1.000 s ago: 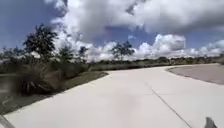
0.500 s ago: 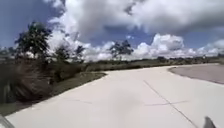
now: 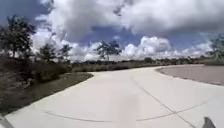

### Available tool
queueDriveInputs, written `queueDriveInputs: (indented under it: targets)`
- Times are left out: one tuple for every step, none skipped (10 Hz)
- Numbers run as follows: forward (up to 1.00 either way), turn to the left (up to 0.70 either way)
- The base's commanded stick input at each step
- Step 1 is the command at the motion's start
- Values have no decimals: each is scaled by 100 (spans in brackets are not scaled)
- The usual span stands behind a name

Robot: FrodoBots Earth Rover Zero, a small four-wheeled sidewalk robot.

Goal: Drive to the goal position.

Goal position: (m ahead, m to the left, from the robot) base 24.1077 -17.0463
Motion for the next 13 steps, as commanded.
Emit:
queueDriveInputs:
  targets:
    - [85, 0]
    - [85, 0]
    - [85, 0]
    - [85, 0]
    - [85, 0]
    - [85, 0]
    - [85, 0]
    - [85, 0]
    - [85, 0]
    - [85, 0]
    - [85, 0]
    - [85, 0]
    - [85, 0]
